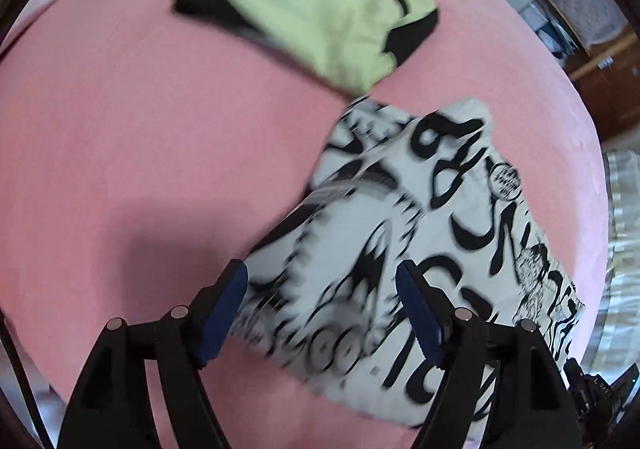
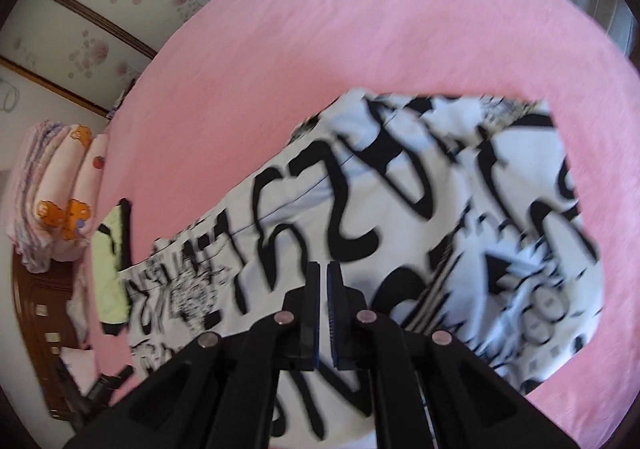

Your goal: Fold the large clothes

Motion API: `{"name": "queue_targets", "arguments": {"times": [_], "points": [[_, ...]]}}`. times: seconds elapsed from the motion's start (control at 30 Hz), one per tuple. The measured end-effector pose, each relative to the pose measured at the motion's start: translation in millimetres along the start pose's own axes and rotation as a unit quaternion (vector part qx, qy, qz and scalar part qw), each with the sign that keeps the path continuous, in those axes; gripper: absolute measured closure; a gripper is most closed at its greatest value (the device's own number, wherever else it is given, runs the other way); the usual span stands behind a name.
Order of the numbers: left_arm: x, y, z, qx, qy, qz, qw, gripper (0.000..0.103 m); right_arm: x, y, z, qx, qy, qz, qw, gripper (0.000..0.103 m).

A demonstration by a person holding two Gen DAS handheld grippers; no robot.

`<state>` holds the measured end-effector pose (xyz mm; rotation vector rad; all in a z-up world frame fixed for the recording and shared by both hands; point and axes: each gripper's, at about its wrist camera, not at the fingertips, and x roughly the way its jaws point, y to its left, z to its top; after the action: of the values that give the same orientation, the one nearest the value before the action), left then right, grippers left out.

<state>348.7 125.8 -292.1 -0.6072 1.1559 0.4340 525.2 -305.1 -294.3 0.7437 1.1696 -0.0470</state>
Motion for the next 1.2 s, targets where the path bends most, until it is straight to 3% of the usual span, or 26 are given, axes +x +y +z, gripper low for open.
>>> {"name": "queue_targets", "arguments": {"times": [0.17, 0.43, 0.53, 0.67, 0.87, 1.2], "points": [[0.6, 24.5, -26.6, -0.029, 0.031, -0.009, 0.9991, 0.025, 18.1, 22.6, -21.4, 0.015, 0.049, 0.055, 0.997, 0.099], [24.8, 39.4, -66.4, -0.068, 0.101, -0.075, 0.9897, 0.025, 58.9, 62.6, -45.5, -0.012, 0.113, 0.054, 0.992, 0.102], [31.6, 34.5, -77.6, -0.059, 0.114, -0.095, 0.9872, 0.025, 69.6, 69.2, -48.6, -0.025, 0.133, 0.029, 0.990, 0.103], [41.9, 27.4, -88.8, -0.067, 0.127, -0.121, 0.9821, 0.025, 91.0, 67.0, -56.9, -0.050, 0.156, -0.037, 0.986, 0.103], [54.0, 23.5, -92.6, -0.083, 0.140, -0.169, 0.9721, 0.025, 127.0, 61.6, -69.0, -0.070, 0.170, -0.059, 0.981, 0.103], [71.7, 37.5, -83.4, -0.115, 0.127, -0.196, 0.9655, 0.025, 142.5, 90.6, -81.0, -0.112, 0.167, -0.081, 0.976, 0.103]]}}
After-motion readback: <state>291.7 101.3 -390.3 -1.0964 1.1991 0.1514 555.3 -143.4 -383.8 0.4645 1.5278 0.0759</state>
